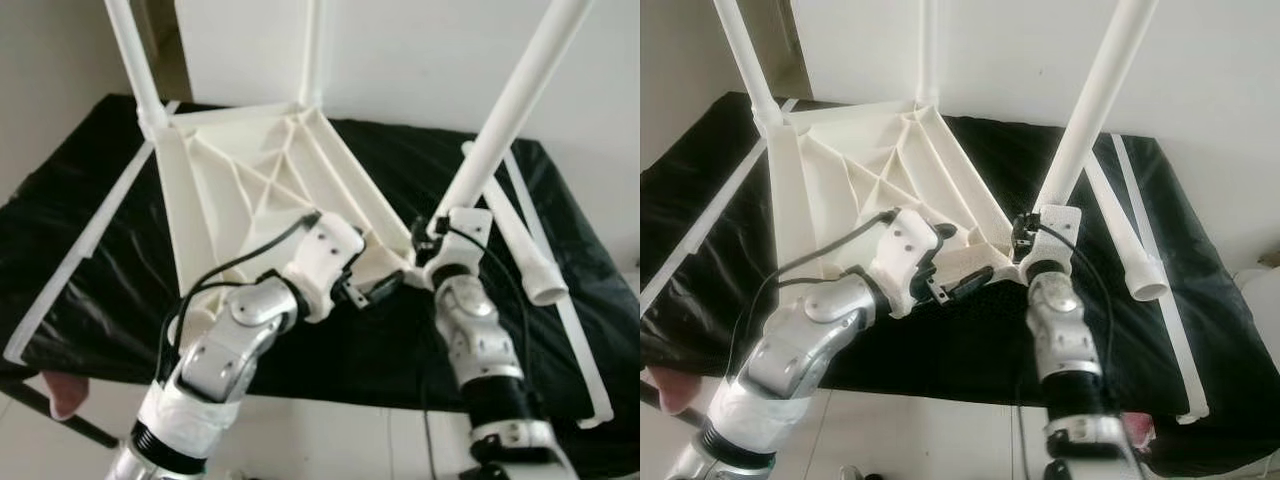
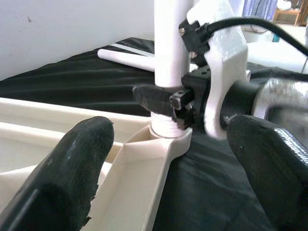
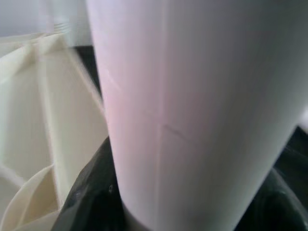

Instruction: Building children table

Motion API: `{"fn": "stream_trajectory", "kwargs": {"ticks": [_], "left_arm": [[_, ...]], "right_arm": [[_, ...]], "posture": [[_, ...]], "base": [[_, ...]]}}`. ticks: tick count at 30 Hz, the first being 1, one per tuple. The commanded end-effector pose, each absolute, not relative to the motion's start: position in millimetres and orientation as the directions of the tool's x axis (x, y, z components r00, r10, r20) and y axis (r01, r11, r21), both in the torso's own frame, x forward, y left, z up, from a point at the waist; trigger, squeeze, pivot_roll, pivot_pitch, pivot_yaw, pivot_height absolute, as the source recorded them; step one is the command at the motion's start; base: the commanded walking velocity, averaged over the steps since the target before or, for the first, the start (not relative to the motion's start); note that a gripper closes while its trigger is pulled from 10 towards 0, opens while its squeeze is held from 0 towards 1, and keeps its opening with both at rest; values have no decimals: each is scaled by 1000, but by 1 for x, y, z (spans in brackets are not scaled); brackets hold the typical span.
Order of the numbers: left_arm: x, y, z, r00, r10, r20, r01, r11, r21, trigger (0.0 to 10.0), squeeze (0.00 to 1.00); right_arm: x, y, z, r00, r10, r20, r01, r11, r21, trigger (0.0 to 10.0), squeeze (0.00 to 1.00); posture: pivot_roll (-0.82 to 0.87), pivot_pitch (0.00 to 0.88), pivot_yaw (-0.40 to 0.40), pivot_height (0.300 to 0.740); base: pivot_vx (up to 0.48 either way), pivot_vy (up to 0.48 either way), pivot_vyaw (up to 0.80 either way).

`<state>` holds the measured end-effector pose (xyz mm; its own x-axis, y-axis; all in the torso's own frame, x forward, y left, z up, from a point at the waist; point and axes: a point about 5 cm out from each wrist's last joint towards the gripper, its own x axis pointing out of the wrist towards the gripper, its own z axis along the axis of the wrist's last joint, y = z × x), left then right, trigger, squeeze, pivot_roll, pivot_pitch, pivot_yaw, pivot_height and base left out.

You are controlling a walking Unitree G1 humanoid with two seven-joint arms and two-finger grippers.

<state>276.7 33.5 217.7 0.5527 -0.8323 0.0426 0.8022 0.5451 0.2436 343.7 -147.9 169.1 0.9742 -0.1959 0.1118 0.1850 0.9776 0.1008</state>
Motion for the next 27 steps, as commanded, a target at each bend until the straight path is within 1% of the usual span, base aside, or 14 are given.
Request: {"fn": "stream_trajectory", "kwargs": {"ticks": [1, 4, 8, 10, 15, 16, 18, 19, 25, 27], "left_arm": [[276, 34, 217, 562, -825, 48, 801, 558, 215, 10000, 0], [276, 34, 216, 563, -825, 43, 800, 558, 222, 10000, 0], [278, 36, 206, 580, -815, -10, 781, 552, 293, 10000, 0], [280, 37, 204, 588, -809, -14, 774, 557, 299, 10000, 0], [282, 39, 206, 601, -799, -2, 766, 575, 288, 10000, 0], [282, 40, 205, 607, -795, 0, 761, 581, 289, 10000, 0], [282, 40, 205, 608, -794, 0, 759, 582, 291, 10000, 0], [282, 40, 205, 608, -794, -3, 759, 581, 295, 10000, 0], [283, 41, 202, 635, -773, -3, 735, 602, 312, 10000, 0], [283, 41, 202, 641, -768, -1, 728, 607, 319, 10000, 0]], "right_arm": [[336, -151, 146, 946, -324, 8, 321, 940, 116, 10000, 0], [336, -148, 150, 935, -354, 5, 349, 925, 147, 10000, 0], [335, -147, 155, 951, -306, 30, 299, 943, 145, 10000, 0], [334, -145, 154, 953, -300, 29, 292, 944, 154, 10000, 0], [333, -136, 161, 968, -237, 80, 220, 959, 178, 10000, 0], [332, -135, 165, 970, -221, 105, 197, 959, 203, 10000, 0], [331, -135, 165, 969, -224, 109, 196, 955, 222, 10000, 0], [331, -135, 167, 969, -214, 124, 185, 959, 212, 10000, 1000], [329, -139, 171, 975, -150, 164, 122, 978, 170, 10000, 1000], [329, -140, 170, 982, -86, 169, 56, 984, 170, 10000, 1000]], "posture": [[-81, 150, -24, 740], [-83, 150, -20, 740], [-84, 144, -20, 740], [-85, 144, -19, 740], [-87, 141, -19, 740], [-86, 141, -21, 740], [-86, 141, -21, 740], [-84, 142, -23, 740], [-81, 129, -28, 740], [-79, 124, -32, 740]], "base": [[0, 0, 0], [0, 0, 0], [0, 0, 0], [0, 0, 0], [0, 0, 0], [0, 0, 0], [0, 0, 0], [0, 0, 0], [0, 0, 0], [0, 0, 0]]}}
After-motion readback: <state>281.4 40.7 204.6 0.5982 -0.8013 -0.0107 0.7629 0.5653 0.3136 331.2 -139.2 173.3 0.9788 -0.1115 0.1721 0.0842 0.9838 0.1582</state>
